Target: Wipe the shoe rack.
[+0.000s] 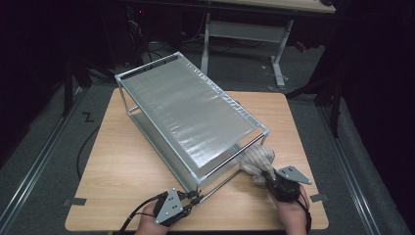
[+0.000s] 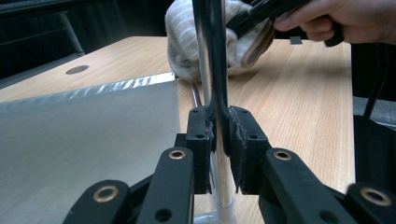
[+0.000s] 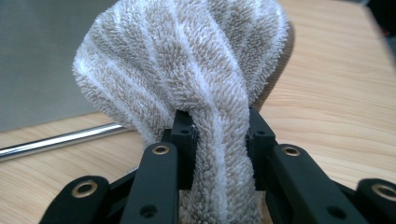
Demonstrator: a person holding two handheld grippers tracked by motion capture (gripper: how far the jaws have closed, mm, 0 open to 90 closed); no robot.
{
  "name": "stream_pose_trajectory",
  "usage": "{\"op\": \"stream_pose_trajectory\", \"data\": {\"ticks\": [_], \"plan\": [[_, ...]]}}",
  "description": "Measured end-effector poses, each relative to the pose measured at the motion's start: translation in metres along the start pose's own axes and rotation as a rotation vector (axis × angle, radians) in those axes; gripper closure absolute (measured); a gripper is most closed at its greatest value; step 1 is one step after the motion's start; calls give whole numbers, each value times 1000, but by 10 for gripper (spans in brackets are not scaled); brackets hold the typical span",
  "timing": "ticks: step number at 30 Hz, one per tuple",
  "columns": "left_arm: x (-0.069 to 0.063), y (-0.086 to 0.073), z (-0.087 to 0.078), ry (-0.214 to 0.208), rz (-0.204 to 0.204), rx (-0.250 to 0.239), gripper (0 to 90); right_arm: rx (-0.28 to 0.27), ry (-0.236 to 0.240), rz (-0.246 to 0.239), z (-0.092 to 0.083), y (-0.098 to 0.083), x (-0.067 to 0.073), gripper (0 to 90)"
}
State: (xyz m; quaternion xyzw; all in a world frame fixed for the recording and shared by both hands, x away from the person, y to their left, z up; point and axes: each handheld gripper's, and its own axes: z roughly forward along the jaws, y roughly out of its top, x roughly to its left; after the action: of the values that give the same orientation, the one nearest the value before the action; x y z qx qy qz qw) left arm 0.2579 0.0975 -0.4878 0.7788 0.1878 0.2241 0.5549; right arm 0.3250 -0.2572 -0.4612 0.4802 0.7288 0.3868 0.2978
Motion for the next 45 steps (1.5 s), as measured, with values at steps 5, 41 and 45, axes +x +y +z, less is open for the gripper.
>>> {"op": "stream_pose_trajectory", "data": {"ticks": [5, 41, 45], "plan": [[0, 2, 6, -11, 4, -2, 789, -13, -70, 51, -18, -7, -23, 713], [16, -18, -59, 246, -59, 57, 782, -62, 35, -83, 66, 40, 15, 717], [17, -19, -62, 257, -59, 58, 781, -79, 61, -96, 68, 44, 21, 716]]}}
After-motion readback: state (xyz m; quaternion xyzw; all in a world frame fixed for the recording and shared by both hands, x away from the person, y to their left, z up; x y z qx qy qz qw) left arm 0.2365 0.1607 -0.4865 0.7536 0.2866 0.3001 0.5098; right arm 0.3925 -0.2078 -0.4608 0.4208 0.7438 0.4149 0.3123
